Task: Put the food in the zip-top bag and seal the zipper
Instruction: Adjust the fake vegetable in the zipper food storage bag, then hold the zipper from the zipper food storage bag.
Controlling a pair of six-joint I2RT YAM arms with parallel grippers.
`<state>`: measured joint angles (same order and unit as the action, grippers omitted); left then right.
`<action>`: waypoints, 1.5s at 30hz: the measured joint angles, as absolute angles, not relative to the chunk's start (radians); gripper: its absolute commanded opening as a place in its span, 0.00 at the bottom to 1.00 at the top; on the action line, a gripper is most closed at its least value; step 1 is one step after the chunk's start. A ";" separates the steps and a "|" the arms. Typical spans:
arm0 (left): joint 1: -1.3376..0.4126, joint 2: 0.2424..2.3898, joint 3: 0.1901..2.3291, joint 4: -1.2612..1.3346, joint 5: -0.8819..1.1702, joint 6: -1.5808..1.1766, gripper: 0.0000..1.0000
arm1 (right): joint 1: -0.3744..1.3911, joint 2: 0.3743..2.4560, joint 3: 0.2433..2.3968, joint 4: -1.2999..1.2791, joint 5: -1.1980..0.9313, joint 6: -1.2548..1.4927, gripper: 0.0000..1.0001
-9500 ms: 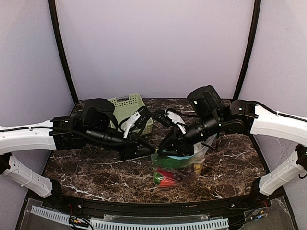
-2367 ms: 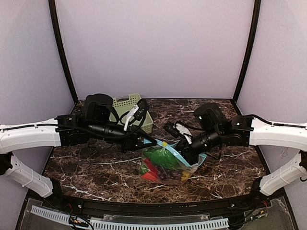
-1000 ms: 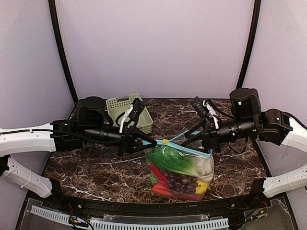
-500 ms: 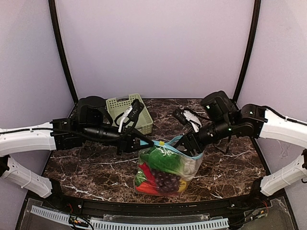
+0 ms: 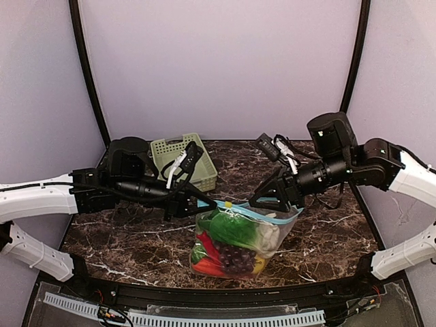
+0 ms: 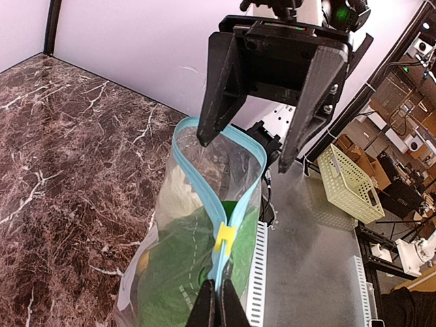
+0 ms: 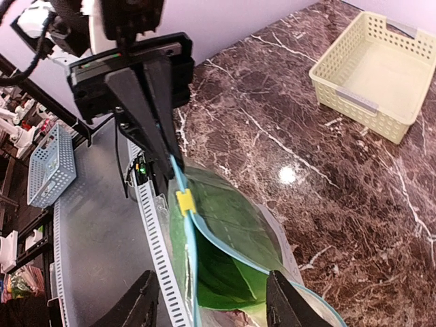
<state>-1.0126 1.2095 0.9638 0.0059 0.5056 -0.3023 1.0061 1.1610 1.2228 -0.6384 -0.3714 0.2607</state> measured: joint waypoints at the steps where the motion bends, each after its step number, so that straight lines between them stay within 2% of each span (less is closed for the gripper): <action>1: -1.013 1.209 0.964 0.006 0.506 -0.302 0.01 | 1.007 1.157 1.223 -0.634 -0.384 0.257 0.49; 18: -1.013 1.209 0.964 0.006 0.517 -0.303 0.01 | 1.030 1.365 1.329 -0.578 -0.481 0.152 0.30; 45: -1.013 1.209 0.964 0.004 0.516 -0.302 0.01 | 1.032 1.377 1.330 -0.567 -0.559 0.143 0.02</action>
